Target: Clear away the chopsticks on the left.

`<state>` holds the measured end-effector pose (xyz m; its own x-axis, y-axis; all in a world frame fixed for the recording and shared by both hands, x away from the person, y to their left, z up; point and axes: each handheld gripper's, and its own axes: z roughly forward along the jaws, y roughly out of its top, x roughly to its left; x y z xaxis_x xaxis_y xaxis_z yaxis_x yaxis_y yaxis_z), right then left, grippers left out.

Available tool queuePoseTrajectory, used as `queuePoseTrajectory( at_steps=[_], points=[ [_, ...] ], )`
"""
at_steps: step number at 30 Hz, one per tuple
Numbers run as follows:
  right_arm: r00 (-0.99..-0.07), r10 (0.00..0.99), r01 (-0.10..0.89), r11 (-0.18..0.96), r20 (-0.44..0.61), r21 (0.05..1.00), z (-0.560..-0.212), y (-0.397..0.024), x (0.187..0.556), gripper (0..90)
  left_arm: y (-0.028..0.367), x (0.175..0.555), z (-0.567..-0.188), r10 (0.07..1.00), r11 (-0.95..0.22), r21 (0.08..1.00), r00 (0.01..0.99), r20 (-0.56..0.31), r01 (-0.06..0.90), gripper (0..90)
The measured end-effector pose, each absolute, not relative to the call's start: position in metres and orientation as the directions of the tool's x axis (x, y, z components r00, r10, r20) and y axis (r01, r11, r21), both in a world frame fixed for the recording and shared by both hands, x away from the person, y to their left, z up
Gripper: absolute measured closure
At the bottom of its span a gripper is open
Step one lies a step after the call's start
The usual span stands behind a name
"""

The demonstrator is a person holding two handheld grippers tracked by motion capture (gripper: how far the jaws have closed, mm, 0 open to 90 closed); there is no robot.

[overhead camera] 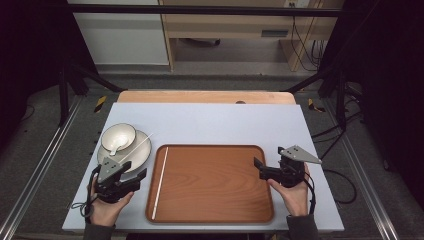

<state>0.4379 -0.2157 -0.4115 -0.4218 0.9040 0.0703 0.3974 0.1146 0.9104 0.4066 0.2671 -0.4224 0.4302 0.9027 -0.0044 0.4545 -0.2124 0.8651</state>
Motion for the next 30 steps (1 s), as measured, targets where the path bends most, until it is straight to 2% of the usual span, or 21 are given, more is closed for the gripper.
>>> queuePoseTrajectory(
  at_steps=[12, 19, 24, 27, 30],
  points=[
    [-0.430, 0.900, 0.405, 0.127, 0.066, 0.905, -0.415, -0.213, 0.439, 7.0, 0.319, 0.409, -0.437, 0.917, -0.216, 0.846, 0.399, 0.004, 0.487, 31.2],
    [-0.432, 0.899, 0.411, 0.127, 0.071, 0.903, -0.415, -0.213, 0.440, 7.5, 0.337, 0.424, -0.441, 0.920, -0.254, 0.814, 0.391, 0.036, 0.523, 30.1],
    [-0.432, 0.899, 0.413, 0.127, 0.071, 0.902, -0.415, -0.213, 0.440, 7.8, 0.344, 0.439, -0.443, 0.916, -0.247, 0.804, 0.402, 0.012, 0.541, 28.0],
    [-0.432, 0.900, 0.414, 0.132, 0.066, 0.901, -0.415, -0.213, 0.440, 7.8, 0.345, 0.447, -0.446, 0.912, -0.266, 0.796, 0.409, 0.025, 0.544, 28.1],
    [-0.432, 0.899, 0.416, 0.128, 0.072, 0.900, -0.415, -0.213, 0.440, 7.9, 0.345, 0.452, -0.449, 0.908, -0.299, 0.776, 0.415, 0.053, 0.556, 33.0]
  ],
)
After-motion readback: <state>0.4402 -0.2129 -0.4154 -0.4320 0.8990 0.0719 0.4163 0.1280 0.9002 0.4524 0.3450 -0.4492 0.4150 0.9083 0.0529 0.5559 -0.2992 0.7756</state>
